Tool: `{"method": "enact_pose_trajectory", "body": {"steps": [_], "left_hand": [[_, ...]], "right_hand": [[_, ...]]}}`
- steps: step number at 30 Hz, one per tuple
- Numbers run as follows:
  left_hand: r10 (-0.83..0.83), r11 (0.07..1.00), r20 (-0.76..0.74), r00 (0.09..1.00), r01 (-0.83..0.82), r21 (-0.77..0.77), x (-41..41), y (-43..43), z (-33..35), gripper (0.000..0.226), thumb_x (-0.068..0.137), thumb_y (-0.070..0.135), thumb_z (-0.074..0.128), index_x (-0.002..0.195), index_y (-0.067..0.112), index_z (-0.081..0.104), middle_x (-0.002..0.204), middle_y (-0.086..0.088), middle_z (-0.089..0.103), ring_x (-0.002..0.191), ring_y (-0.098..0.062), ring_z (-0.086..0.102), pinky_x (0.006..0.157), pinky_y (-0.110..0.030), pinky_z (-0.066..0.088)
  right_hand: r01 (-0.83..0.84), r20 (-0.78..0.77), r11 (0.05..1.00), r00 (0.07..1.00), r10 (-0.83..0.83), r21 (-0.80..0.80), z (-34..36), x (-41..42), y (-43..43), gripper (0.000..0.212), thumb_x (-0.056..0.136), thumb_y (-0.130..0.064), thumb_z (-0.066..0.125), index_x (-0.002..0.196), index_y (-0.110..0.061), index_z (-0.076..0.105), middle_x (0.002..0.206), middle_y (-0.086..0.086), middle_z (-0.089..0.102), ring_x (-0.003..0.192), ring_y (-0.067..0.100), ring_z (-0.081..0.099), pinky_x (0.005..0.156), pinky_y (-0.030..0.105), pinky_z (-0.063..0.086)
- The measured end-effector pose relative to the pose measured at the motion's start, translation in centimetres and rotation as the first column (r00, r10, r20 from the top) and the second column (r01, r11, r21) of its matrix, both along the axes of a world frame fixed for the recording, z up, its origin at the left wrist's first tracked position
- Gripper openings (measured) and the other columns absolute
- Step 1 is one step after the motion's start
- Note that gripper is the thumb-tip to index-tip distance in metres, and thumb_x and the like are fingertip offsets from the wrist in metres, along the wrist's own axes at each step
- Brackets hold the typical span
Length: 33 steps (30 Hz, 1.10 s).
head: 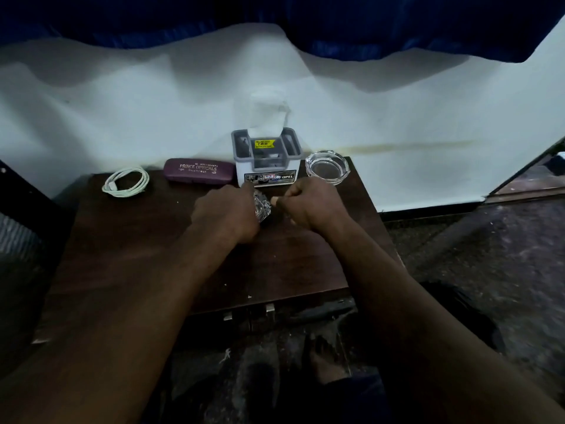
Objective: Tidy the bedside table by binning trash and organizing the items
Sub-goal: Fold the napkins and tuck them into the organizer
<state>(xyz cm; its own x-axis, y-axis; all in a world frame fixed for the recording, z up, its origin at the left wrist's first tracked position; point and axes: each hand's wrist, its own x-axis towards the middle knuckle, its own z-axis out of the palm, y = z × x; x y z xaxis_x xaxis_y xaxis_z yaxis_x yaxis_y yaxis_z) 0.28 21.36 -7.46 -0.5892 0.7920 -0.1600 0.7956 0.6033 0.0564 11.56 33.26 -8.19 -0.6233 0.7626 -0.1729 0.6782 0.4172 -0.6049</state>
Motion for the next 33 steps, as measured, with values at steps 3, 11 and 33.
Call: {"method": "enact_pose_trajectory", "body": {"steps": [3, 11, 33], "left_hand": [[-0.003, 0.998, 0.007, 1.000, 0.002, 0.059, -0.1, 0.0, 0.4, 0.057, 0.086, 0.049, 0.066, 0.130, 0.017, 0.049, 0.120, -0.014, 0.066, 0.108, -0.038, 0.065, 0.077, -0.041, 0.049], [0.031, 0.943, 0.396, 0.918, -0.158, 0.293, 1.2, 1.6, 2.7, 0.077, 0.072, 0.057, 0.079, 0.134, 0.021, 0.050, 0.118, -0.003, 0.066, 0.108, -0.028, 0.063, 0.082, -0.036, 0.050], [-0.139, 0.740, 0.198, 0.970, -0.031, 0.672, 7.2, 9.0, 0.8, 0.056, 0.082, 0.035, 0.077, 0.133, 0.019, 0.061, 0.122, -0.010, 0.063, 0.108, -0.033, 0.063, 0.083, -0.039, 0.049]], "right_hand": [[-0.016, 0.021, 0.993, 1.000, 0.018, -0.119, 0.3, -0.3, -0.5, 0.036, 0.084, -0.051, 0.077, 0.075, -0.017, 0.073, 0.074, 0.008, 0.077, 0.076, 0.028, 0.077, 0.083, 0.042, 0.064], [0.090, -0.168, 0.839, 0.963, -0.210, -0.537, 2.2, 1.8, 0.9, 0.047, 0.090, -0.052, 0.075, 0.104, -0.008, 0.069, 0.098, 0.015, 0.076, 0.067, 0.021, 0.072, 0.061, 0.033, 0.059], [0.387, -0.405, 0.915, 0.824, -0.397, -0.110, 1.6, 6.2, 5.4, 0.060, 0.061, -0.071, 0.082, 0.096, -0.023, 0.072, 0.085, -0.008, 0.077, 0.081, 0.011, 0.074, 0.078, 0.042, 0.063]]}}
